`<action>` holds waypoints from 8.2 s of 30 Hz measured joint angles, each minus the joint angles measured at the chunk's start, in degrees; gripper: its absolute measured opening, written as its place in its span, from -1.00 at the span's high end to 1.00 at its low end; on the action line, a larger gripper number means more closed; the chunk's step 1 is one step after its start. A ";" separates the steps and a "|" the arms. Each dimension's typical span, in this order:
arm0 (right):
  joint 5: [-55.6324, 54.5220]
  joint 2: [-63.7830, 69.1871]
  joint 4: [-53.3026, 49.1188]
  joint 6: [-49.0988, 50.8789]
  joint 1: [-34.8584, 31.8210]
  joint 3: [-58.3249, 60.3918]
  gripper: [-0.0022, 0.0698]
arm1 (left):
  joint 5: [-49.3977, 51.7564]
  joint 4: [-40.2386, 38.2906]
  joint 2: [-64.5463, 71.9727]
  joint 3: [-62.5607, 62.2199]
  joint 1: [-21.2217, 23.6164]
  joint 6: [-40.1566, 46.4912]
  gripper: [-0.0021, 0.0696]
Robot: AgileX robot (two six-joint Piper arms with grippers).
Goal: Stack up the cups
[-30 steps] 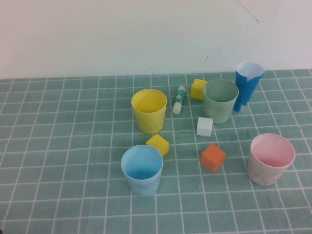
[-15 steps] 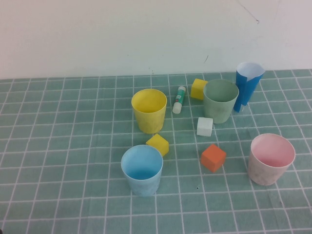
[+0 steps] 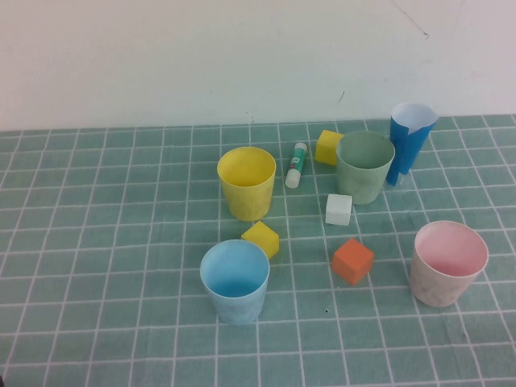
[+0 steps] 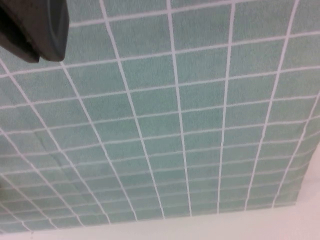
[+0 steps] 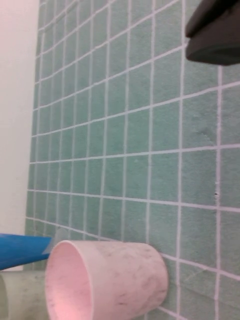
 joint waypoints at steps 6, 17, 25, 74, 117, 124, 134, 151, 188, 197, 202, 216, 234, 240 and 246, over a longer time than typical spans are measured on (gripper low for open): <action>-10.92 0.00 0.00 0.00 0.00 0.00 0.94 | -10.98 0.00 0.00 0.10 0.00 0.00 0.95; -42.54 0.00 0.00 1.13 0.00 0.00 0.94 | -46.50 0.00 -0.12 0.10 0.00 0.00 0.95; -48.12 0.00 3.47 -3.32 0.00 0.00 0.94 | -56.46 0.11 -0.12 0.10 0.00 0.10 0.95; 27.85 14.85 5.51 -20.64 0.00 -25.06 0.94 | 17.61 -42.43 73.67 -58.24 -5.46 35.40 0.94; 23.24 14.85 5.51 -22.98 0.00 -22.79 0.94 | 29.69 -22.52 106.15 -101.08 -12.41 25.79 0.90; 23.24 14.85 5.51 -22.98 0.00 -22.79 0.94 | 38.35 -23.97 94.38 -97.40 -12.41 28.26 0.90; 23.24 14.85 5.51 -22.98 0.00 -22.79 0.94 | 39.17 -26.72 84.34 -78.68 -12.41 33.30 0.90; 23.24 14.85 5.51 -22.98 0.00 -22.79 0.94 | 36.01 -27.58 88.80 -74.21 -12.41 33.36 0.68; 32.67 75.45 40.22 -65.40 0.00 -54.07 0.86 | 1.75 -30.23 45.85 -47.48 -12.41 35.39 0.94; 31.80 85.58 43.01 -67.74 0.00 -56.44 -0.09 | 1.27 -29.64 31.22 -36.48 -12.41 36.27 0.94; 27.14 89.89 43.66 -67.98 0.00 -56.44 -0.19 | -0.70 -29.42 26.28 -34.94 -12.41 36.67 0.94; 30.59 93.47 56.47 -75.24 0.00 -61.35 0.90 | -1.36 -24.73 25.21 -34.80 -12.41 36.90 0.94; 42.66 97.36 30.41 -65.99 6.05 -76.45 0.05 | -0.24 -22.95 25.21 -34.80 -12.41 36.99 0.94; 42.66 102.54 30.41 -64.54 6.18 -76.45 -0.28 | -0.24 -22.16 25.21 -34.80 -12.41 37.35 0.94; 42.23 107.26 35.54 -64.40 6.27 -76.45 0.32 | 0.10 -22.16 25.21 -34.80 -12.41 37.35 0.94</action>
